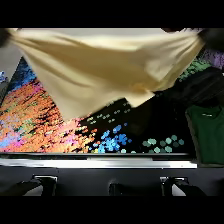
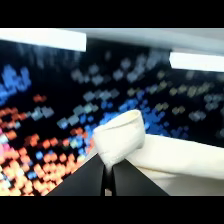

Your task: Fold the clothes and pants, and hang the long-sleeved shirts on hangers.

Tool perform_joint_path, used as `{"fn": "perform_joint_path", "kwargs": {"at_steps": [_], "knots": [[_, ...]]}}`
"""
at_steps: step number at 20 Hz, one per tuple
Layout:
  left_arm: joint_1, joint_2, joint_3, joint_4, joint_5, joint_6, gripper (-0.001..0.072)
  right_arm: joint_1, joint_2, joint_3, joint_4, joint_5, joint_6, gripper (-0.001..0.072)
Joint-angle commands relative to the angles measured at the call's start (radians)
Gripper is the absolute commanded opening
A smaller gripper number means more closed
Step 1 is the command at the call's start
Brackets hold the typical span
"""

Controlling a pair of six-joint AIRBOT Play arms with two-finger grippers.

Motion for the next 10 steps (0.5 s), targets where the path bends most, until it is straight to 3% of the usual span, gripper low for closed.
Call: {"fn": "perform_joint_path", "kwargs": {"at_steps": [1,6,10], "knots": [[0.001,0.213,0.016,0.038,-0.037,0.016,0.0013,-0.005,0.206,0.126,-0.175,-0.039,0.121,0.0029],[0.001,0.409,-0.069,0.042,-0.104,-0.023,0.0013,-0.005,0.345,0.126,-0.223,-0.033,0.258,0.0029],[0.002,0.354,-0.069,0.067,-0.104,-0.043,0.0012,-0.005,0.252,0.126,-0.182,-0.035,0.28,0.0028]]}}
